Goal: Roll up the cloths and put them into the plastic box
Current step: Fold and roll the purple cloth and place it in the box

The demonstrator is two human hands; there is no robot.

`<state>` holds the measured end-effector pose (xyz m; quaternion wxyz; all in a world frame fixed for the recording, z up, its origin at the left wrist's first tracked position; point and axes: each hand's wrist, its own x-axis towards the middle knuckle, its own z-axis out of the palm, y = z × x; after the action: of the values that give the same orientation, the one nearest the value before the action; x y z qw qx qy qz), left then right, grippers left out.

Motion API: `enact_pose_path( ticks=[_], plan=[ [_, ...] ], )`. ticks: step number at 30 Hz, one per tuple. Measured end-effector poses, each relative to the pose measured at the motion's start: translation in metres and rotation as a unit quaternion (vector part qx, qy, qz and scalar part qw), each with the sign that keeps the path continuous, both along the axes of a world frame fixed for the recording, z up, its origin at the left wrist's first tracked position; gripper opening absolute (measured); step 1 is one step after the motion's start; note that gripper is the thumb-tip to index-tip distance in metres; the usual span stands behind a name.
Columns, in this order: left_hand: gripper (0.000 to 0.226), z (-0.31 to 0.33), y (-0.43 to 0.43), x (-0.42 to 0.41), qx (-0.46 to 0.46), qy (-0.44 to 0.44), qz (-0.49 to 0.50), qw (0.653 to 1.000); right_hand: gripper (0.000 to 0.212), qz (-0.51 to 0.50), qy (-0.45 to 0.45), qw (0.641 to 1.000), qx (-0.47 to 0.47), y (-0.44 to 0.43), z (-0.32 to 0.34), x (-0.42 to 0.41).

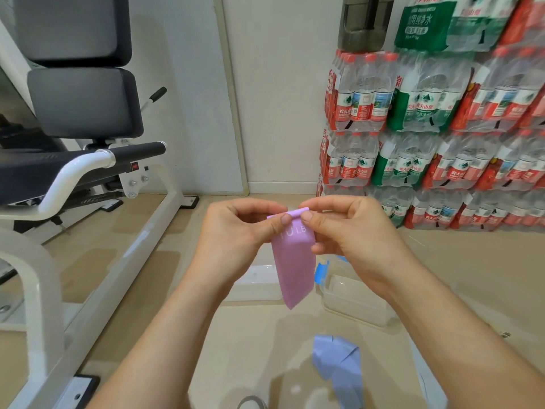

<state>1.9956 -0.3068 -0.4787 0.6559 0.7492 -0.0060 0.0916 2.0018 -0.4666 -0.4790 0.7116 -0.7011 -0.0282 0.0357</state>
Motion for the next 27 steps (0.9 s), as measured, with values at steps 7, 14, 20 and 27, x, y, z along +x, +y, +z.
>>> enact_pose_path(
  ticks=[7,14,20,27],
  plan=[
    [0.016,-0.001,-0.002,0.000,0.013,-0.016,0.024,0.999,0.010,-0.007,0.007,0.999,0.050,0.002,-0.003,0.001],
    [0.016,-0.004,-0.007,0.000,0.040,-0.034,0.049,0.997,0.006,-0.113,-0.015,0.992,0.048,0.014,-0.013,0.003],
    [0.023,-0.004,-0.014,-0.001,0.026,-0.053,0.088,0.994,0.025,-0.159,-0.046,0.986,0.022,0.034,-0.024,-0.004],
    [0.020,-0.004,-0.013,-0.001,0.036,-0.079,0.092,0.992,0.014,-0.163,-0.074,0.983,0.028,0.030,-0.018,-0.008]
  ],
)
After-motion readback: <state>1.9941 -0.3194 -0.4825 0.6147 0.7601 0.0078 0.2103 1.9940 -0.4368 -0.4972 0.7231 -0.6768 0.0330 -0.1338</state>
